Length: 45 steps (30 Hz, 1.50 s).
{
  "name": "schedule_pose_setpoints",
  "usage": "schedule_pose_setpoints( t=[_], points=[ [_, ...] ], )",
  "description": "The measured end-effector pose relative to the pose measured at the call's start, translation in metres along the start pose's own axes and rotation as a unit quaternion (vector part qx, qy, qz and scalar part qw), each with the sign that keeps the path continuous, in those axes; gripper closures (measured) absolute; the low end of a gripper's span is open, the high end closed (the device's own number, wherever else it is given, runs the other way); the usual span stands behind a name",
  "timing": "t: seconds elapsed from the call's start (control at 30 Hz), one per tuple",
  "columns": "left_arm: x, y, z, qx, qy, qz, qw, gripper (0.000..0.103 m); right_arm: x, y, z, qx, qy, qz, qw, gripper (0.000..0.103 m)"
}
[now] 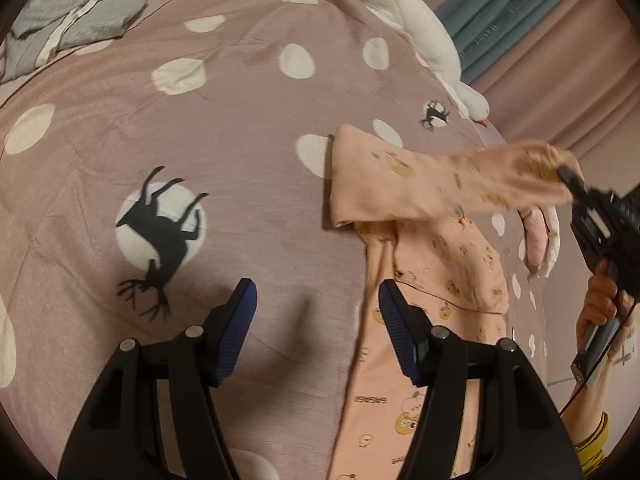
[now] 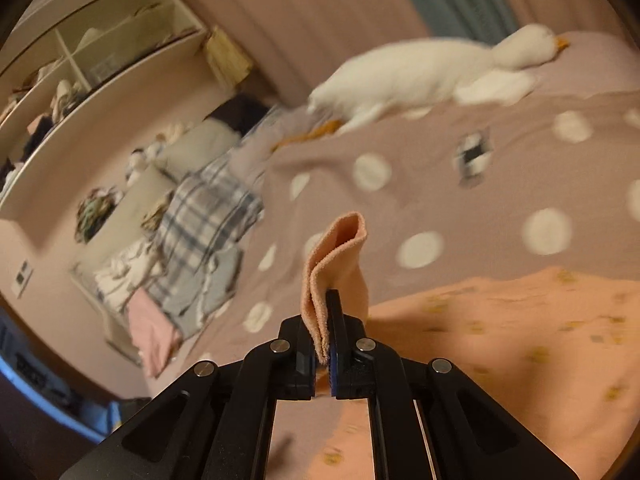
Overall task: Fold small clothes
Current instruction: 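Open the right tool and withdraw it from the folded side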
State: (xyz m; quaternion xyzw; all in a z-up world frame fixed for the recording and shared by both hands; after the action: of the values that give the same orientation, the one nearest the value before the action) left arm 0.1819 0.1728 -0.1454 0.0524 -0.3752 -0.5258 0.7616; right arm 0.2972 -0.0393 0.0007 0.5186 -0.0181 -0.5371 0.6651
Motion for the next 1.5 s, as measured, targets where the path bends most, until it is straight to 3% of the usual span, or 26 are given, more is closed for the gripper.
schedule_pose_setpoints(
  t=[0.27, 0.43, 0.5, 0.57, 0.73, 0.83, 0.97, 1.07, 1.2, 1.33, 1.5],
  points=[
    [0.039, -0.005, -0.021, -0.023, -0.002, -0.046, 0.9987, 0.040, 0.127, -0.025, 0.027, -0.003, -0.086, -0.093, 0.992, 0.097],
    [0.062, 0.004, -0.039, -0.031, 0.003, -0.078, 0.9965, 0.040, 0.171, -0.040, 0.033, 0.000, -0.104, -0.137, 0.985, 0.097],
    [0.073, 0.010, -0.049, -0.033, -0.001, -0.088, 0.9955, 0.040, 0.172, -0.041, 0.040, 0.010, -0.097, -0.140, 0.985, 0.097],
    [0.080, 0.013, -0.059, -0.038, 0.000, -0.096, 0.9946, 0.040, 0.179, -0.045, 0.041, 0.005, -0.115, -0.128, 0.985, 0.097],
    [0.096, 0.011, -0.083, -0.059, -0.002, -0.113, 0.9918, 0.040, 0.224, -0.076, 0.035, -0.046, -0.183, -0.152, 0.970, 0.097],
    [0.101, 0.013, -0.093, -0.065, 0.003, -0.123, 0.9902, 0.040, 0.232, -0.082, 0.042, -0.048, -0.196, -0.161, 0.966, 0.097],
    [0.107, 0.025, -0.103, -0.055, 0.005, -0.131, 0.9899, 0.042, 0.226, -0.063, 0.070, -0.007, -0.265, -0.095, 0.960, 0.097],
    [0.114, 0.032, -0.114, -0.051, 0.002, -0.138, 0.9891, 0.043, 0.212, -0.054, 0.073, 0.008, -0.231, -0.069, 0.970, 0.097],
    [0.119, 0.029, -0.135, -0.064, 0.006, -0.157, 0.9855, 0.076, 0.207, -0.064, 0.045, -0.037, -0.198, -0.062, 0.978, 0.097],
    [0.111, 0.015, -0.155, -0.088, 0.029, -0.178, 0.9796, 0.079, 0.226, -0.091, 0.023, -0.091, -0.227, -0.066, 0.967, 0.097],
    [0.106, 0.010, -0.160, -0.096, 0.040, -0.198, 0.9746, 0.077, 0.232, -0.097, 0.031, -0.093, -0.237, -0.063, 0.965, 0.097]
  ],
)
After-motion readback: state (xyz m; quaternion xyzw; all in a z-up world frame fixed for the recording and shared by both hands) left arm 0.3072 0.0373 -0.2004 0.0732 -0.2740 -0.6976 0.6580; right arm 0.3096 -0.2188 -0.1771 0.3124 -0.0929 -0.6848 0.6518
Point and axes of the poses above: each gripper's, at about its wrist camera, not at the fingertips, and z roughly against the way its jaws point, x to its right, y to its top, the point moved 10 cm from there along -z, roughly the way its jaws point
